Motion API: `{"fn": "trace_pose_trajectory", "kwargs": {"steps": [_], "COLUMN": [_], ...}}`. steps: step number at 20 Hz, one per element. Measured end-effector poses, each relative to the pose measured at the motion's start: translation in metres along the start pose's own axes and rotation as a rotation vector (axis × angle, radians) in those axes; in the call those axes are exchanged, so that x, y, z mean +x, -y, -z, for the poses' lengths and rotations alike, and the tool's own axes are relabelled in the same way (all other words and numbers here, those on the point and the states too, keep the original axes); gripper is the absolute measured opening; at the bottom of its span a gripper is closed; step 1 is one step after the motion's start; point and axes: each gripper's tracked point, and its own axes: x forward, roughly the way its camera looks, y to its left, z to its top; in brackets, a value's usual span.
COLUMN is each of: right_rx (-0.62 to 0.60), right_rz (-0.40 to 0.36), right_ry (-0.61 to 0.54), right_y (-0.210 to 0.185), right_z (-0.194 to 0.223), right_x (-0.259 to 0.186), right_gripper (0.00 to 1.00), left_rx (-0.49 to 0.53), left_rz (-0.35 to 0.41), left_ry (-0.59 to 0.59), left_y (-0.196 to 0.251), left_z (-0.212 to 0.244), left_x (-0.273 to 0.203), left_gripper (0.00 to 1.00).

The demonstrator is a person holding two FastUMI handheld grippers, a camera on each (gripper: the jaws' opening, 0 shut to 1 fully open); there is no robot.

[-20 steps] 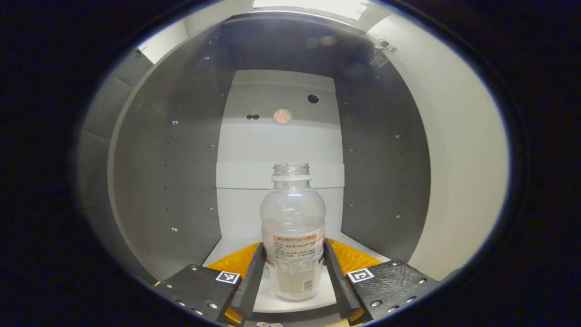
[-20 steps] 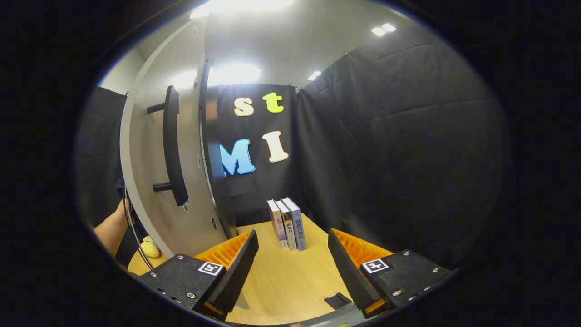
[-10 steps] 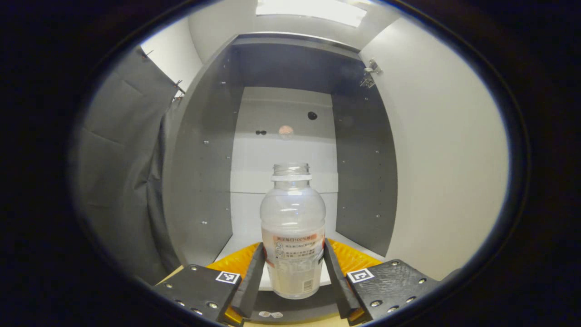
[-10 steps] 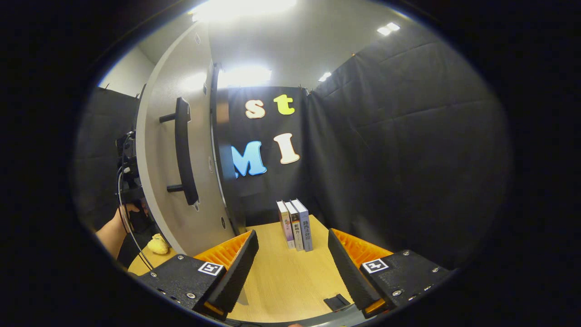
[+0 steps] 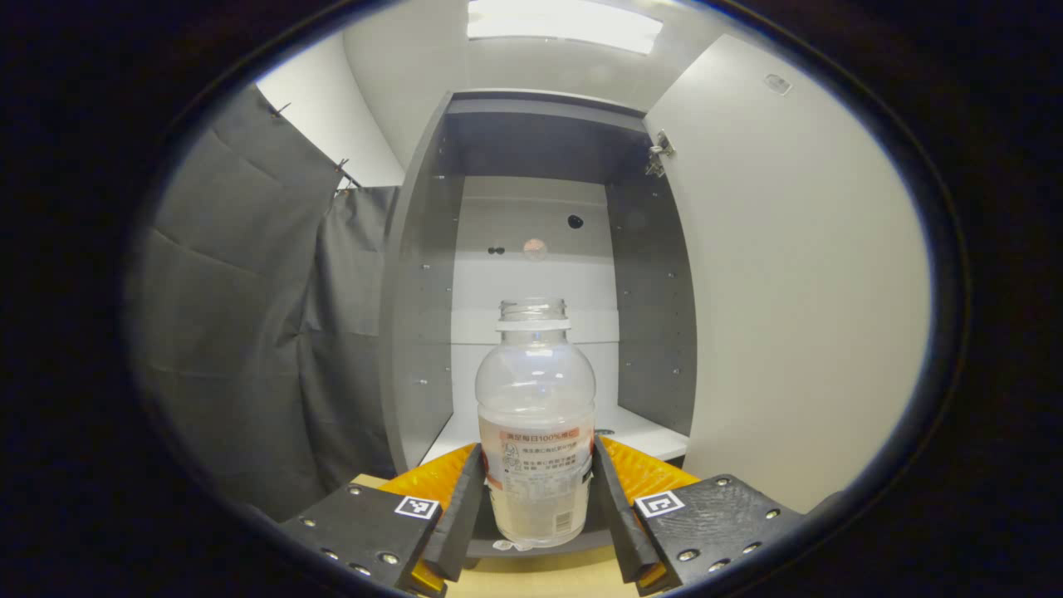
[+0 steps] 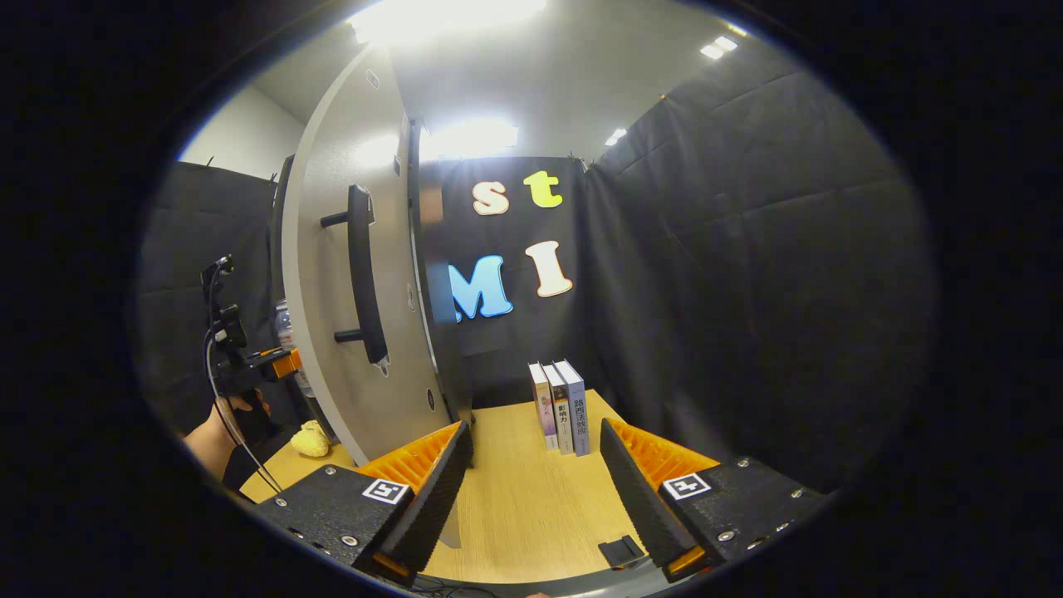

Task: Open the cabinet door with the right hand, grasp the bottle in the cabinet with the left hand and place it on the coaster, then close the cabinet door with the right hand.

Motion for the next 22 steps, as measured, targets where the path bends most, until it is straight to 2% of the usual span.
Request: {"fn": "trace_pose_trajectory", "kwargs": {"steps": [9,21,22], "right_rx": [-0.008,-0.011,-0.017], "right_rz": [-0.054,-0.063,-0.062], "right_ry": [0.011,0.037,0.039], "right_y": [-0.004,-0.006,-0.006], "right_z": [-0.002,-0.007,-0.006], "right_x": [-0.001,0.007,0.008], "right_gripper": [0.95,0.95,0.95], "left_rx": [-0.004,-0.012,-0.01], "left_rz": [-0.027,-0.013,-0.01], "left_ry": [-0.014,-0.078,-0.081], "left_y": [-0.014,-0.018,-0.017], "left_z": [0.04,0.116,0.124], "left_x": [-0.079,-0.157,-0.162], "left_gripper": [0.7,0.7,0.65]}}
